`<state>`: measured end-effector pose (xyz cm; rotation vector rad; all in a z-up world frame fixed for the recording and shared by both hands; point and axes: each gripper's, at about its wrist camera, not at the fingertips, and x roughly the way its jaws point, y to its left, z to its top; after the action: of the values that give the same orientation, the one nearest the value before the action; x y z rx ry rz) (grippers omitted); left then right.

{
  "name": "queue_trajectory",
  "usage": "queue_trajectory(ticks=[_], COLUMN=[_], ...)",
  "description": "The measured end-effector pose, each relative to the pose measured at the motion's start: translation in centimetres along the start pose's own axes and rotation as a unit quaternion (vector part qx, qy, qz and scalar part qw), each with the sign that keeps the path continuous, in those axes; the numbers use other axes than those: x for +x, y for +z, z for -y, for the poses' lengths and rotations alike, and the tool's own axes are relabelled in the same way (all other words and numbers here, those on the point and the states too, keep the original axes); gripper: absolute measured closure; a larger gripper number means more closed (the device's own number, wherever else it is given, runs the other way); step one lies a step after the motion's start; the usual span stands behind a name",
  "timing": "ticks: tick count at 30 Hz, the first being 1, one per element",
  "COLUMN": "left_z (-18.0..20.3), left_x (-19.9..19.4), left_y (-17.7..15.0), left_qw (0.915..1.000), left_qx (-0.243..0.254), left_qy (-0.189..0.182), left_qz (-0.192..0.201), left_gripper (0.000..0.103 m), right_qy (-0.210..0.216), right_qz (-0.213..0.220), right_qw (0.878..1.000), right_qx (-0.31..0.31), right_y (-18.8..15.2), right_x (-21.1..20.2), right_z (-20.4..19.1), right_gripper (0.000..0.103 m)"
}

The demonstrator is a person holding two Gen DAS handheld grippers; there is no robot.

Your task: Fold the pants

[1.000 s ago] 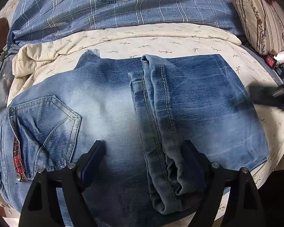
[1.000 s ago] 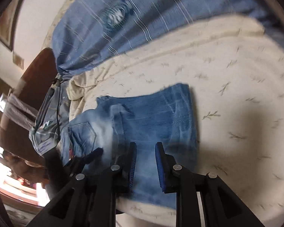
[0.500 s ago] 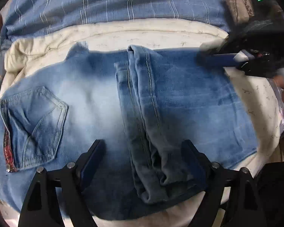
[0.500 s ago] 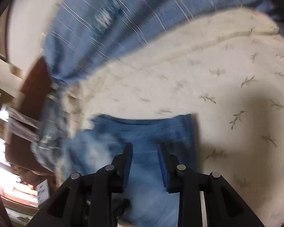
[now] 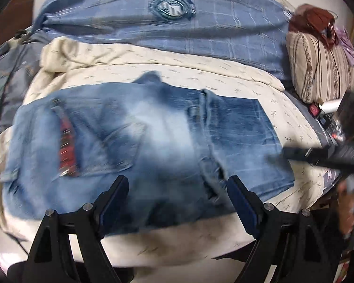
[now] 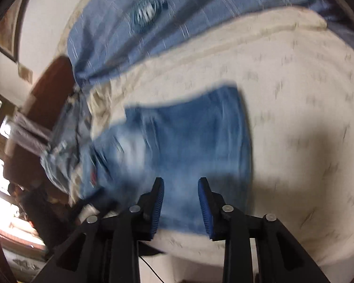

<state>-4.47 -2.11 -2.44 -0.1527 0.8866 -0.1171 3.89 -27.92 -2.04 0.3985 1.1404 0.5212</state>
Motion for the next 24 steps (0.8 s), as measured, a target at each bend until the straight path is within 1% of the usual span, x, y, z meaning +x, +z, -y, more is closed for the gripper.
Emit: queue_trajectory(ticks=[1,2,3,5,7,9,10,11,12,13,14,17,19,21,22,24], left_z=[-0.4,-1.1,-1.8,-2.7,-3.9,-5.0,-5.1,-5.4,-5.8,-6.0,-6.5,-8.0,-8.9,-9.8,-10.1,-10.7], left_x=[-0.1,-0.5,-0.9,-1.3,-1.7,-2.3,-2.4,-2.8,-3.1,-3.3,-3.6,-4.1,-4.2,-4.1,-4.0,-4.0], left_y=[0.0,-0.4,-0.8,-1.1,-1.4,-1.6,-1.7,-1.7,-1.7,-1.6,-1.7,-1.7,-1.8,-2.0,-2.1,-2.3], left_qw=[1.0,0.9999,0.9997,0.9994,0.9988,0.9979,0.9977,0.9975,0.9971,0.9967,0.9961,0.9939,0.9923,0.9916,0.9915,0.9908], left_qx=[-0.003,-0.012,-0.022,-0.034,-0.046,-0.061,-0.064,-0.067,-0.071,-0.075,-0.08,-0.098,-0.11,-0.116,-0.117,-0.121], left_qy=[0.003,0.005,0.006,0.011,0.01,0.01,0.008,0.004,0.002,-0.002,-0.008,-0.017,-0.024,-0.029,-0.029,-0.034], left_qz=[0.0,-0.001,0.001,0.004,0.011,0.017,0.019,0.023,0.027,0.03,0.037,0.047,0.05,0.051,0.05,0.049], left_gripper=[0.017,0.017,0.017,0.017,0.017,0.017,0.017,0.017,0.017,0.017,0.017,0.017,0.017,0.017,0.017,0.017], right_qy=[-0.013,-0.022,-0.015,-0.01,-0.011,0.006,0.007,-0.001,-0.023,-0.035,-0.033,-0.027,-0.033,-0.032,-0.036,-0.047], right_qz=[-0.016,-0.034,-0.018,-0.008,0.013,0.029,0.035,0.034,0.011,-0.014,-0.004,0.025,0.048,0.066,0.066,0.028], right_qw=[1.0,0.999,1.0,1.0,1.0,0.999,0.999,0.999,0.999,0.999,0.999,0.999,0.998,0.996,0.996,0.998], right_qx=[0.004,0.01,0.011,0.015,-0.002,-0.018,-0.024,-0.026,-0.023,-0.009,-0.007,-0.005,-0.022,-0.04,-0.042,-0.022], right_y=[-0.6,-1.2,-1.4,-1.2,-1.1,-1.3,-1.5,-1.9,-2.1,-2.3,-2.4,-1.7,-1.0,-0.5,-0.2,-0.2], right_x=[1.2,2.6,2.4,1.3,-0.2,-1.0,-1.1,-0.8,0.5,1.8,1.9,-0.2,-1.5,-1.8,-1.4,1.0], right_z=[0.4,1.2,1.4,0.9,-0.3,-1.1,-1.3,-1.0,-0.6,0.0,-0.2,-1.7,-3.4,-4.7,-4.9,-4.2], right_gripper=[0.055,0.056,0.056,0.053,0.053,0.045,0.034,0.03,0.03,0.03,0.03,0.03,0.03,0.03,0.03,0.03])
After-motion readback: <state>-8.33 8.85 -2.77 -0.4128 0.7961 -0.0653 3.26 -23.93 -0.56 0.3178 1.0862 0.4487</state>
